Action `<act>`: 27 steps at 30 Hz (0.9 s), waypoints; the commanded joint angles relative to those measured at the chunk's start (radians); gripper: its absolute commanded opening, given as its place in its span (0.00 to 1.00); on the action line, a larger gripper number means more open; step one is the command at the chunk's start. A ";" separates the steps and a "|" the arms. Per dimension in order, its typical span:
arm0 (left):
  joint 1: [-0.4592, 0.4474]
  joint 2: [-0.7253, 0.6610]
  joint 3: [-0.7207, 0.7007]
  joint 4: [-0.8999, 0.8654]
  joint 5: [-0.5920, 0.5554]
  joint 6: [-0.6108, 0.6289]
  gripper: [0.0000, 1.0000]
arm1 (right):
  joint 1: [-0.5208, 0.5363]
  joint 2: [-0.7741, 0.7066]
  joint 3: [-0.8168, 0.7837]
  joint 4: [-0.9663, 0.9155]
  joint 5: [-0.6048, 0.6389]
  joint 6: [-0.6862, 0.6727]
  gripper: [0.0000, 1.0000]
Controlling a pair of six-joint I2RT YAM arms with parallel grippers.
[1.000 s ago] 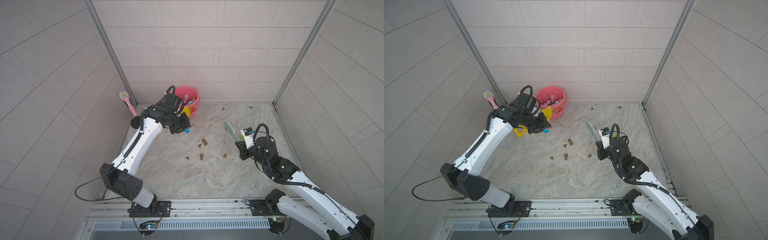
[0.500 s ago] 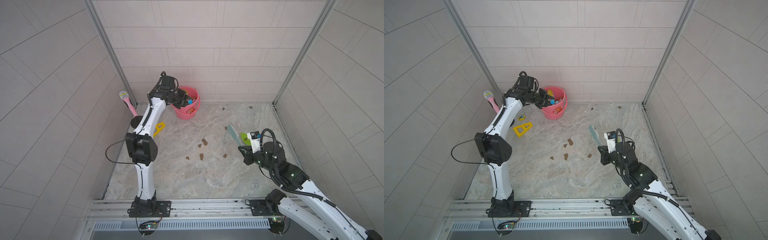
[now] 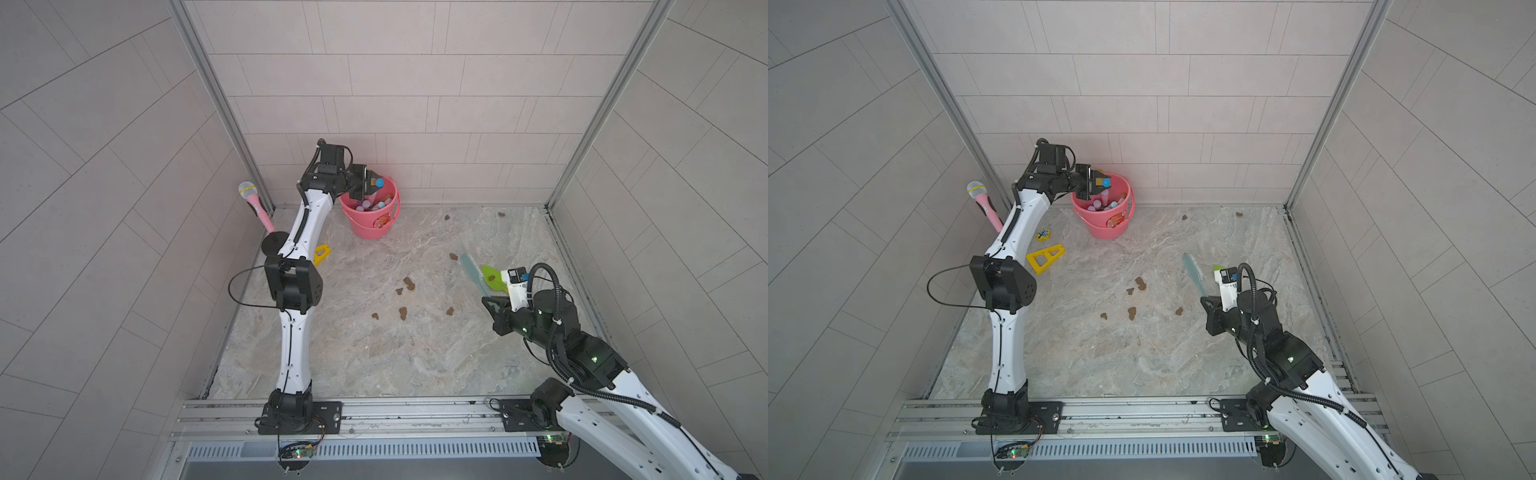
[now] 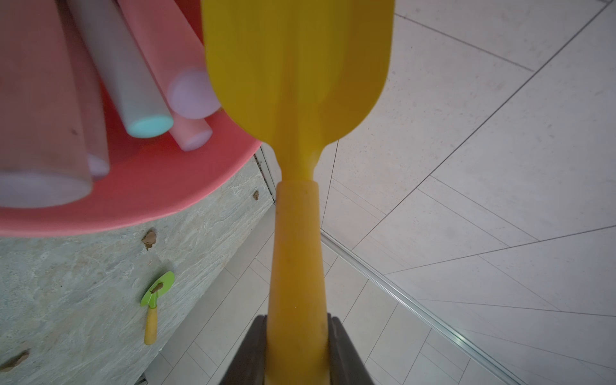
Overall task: Brush the soil off the hand trowel and place it into the bucket
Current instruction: Place the hand trowel in the bucket.
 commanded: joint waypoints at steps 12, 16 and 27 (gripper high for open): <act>0.025 0.041 -0.025 -0.013 -0.027 -0.073 0.12 | -0.003 -0.029 0.010 -0.043 0.019 0.036 0.00; 0.027 0.052 -0.024 0.014 -0.017 -0.096 0.27 | -0.003 -0.025 0.022 -0.039 0.017 0.047 0.00; 0.035 -0.023 -0.018 0.009 -0.089 0.045 0.64 | -0.003 -0.020 0.025 -0.052 0.027 0.036 0.00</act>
